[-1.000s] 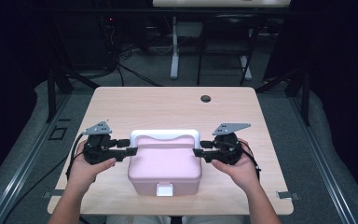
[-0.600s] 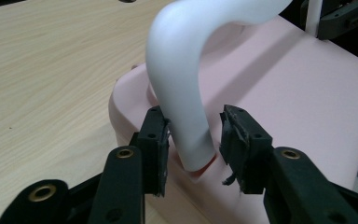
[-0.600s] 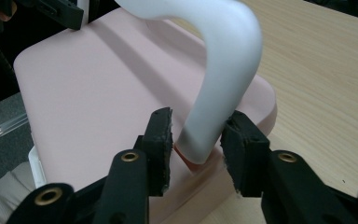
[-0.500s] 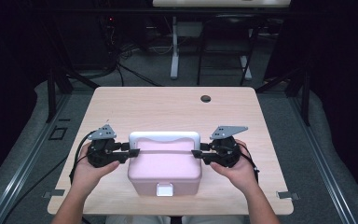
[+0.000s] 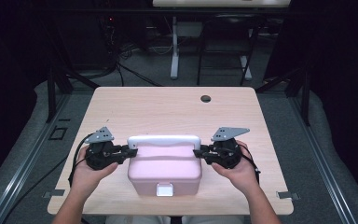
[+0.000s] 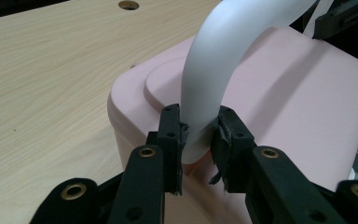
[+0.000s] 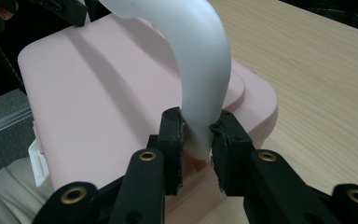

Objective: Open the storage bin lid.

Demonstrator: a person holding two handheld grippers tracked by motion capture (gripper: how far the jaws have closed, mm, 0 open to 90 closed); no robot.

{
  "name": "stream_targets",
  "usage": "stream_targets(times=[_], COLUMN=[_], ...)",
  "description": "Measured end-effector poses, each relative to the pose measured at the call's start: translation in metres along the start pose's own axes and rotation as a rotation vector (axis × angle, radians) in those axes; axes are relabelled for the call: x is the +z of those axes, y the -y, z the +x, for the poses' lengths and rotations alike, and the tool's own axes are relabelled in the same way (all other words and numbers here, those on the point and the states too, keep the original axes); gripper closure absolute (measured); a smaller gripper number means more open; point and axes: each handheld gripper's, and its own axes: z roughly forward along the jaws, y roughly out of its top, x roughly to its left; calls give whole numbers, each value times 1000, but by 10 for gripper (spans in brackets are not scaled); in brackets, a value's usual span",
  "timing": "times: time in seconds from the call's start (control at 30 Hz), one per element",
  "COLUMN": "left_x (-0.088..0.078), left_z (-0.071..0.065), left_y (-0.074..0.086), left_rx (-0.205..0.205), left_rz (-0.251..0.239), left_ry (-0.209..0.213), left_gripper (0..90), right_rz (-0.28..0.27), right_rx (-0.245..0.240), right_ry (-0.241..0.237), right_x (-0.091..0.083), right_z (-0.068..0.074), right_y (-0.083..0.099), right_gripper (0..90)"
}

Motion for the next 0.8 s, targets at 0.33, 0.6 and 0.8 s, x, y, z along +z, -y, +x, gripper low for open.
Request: stream_targets(times=[0.33,0.6,0.8], left_x=[-2,-3,-5], left_z=[0,1,1], left_y=[-1,-1,-2], left_rx=[-11,-16,-26], left_rz=[14,8,-10], left_ry=[20,19,16], left_gripper=[743,743,742], right_rz=[-5,4,-4], right_rx=[7,27,49], right_ry=[6,0,-10], right_x=[0,-1,-4], right_z=[1,2,4], right_y=[1,0,-2], right_gripper=[743,746,748])
